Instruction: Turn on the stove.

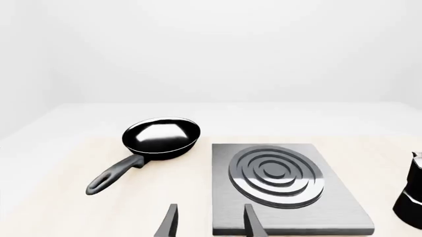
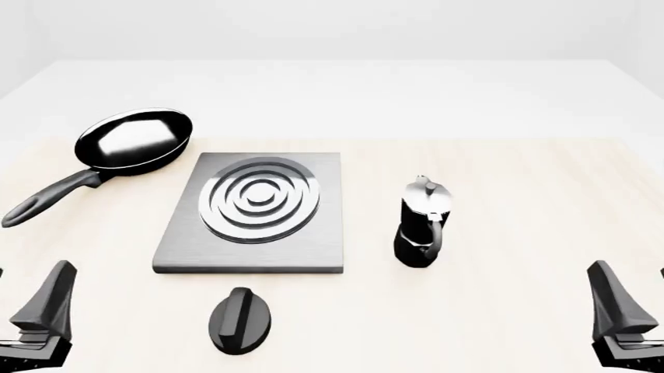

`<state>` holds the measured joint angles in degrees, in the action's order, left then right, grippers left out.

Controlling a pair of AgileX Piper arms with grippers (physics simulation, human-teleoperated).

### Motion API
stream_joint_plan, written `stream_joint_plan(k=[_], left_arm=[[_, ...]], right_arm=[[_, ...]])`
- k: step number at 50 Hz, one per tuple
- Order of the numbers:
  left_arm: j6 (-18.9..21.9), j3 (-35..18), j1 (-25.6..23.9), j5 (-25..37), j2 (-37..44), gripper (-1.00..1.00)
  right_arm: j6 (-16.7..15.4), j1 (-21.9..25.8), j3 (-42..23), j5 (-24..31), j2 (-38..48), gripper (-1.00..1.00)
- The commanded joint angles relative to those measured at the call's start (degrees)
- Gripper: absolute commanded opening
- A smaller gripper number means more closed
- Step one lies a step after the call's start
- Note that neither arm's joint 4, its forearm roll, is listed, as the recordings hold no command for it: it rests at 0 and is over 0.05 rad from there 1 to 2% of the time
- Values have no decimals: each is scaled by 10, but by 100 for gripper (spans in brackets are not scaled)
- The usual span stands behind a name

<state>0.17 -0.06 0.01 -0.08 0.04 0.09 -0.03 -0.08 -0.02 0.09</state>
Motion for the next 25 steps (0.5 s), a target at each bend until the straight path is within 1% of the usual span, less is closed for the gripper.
stream_joint_plan(k=[1, 5, 8, 9, 11, 12, 13, 14, 16, 17, 19, 20, 22, 25], left_arm=[[9, -1, 3, -2, 1, 100], [12, -2, 8, -1, 5, 100], [9, -2, 21, -23, 43, 100], [19, -2, 21, -50, 90, 100], [23, -6, 29, -86, 145, 100], [14, -7, 29, -108, 184, 100], [14, -7, 29, -108, 184, 100], [1, -15, 31, -136, 256, 100], [6, -18, 26, -128, 250, 100], [11, -30, 7, -90, 223, 100], [10, -35, 4, -73, 212, 100], [6, -43, -7, -62, 219, 100], [6, -60, -9, -31, 203, 100], [0, -83, -24, -5, 209, 100]], right_arm=[[5, -2, -2, -1, 2, 100], [5, -2, -1, -1, 1, 100], [8, -3, -2, 0, 1, 100], [7, -2, -1, 0, 2, 100], [7, -2, -2, 1, 3, 100], [7, -2, -2, 1, 3, 100], [7, -2, -2, 1, 3, 100], [7, -2, -1, 2, 3, 100], [7, -2, -1, 1, 3, 100], [9, -2, -1, 0, 2, 100], [8, -2, -2, 0, 2, 100], [7, -2, -2, 0, 2, 100], [8, -2, -2, 1, 1, 100], [7, -1, -1, 1, 4, 100]])
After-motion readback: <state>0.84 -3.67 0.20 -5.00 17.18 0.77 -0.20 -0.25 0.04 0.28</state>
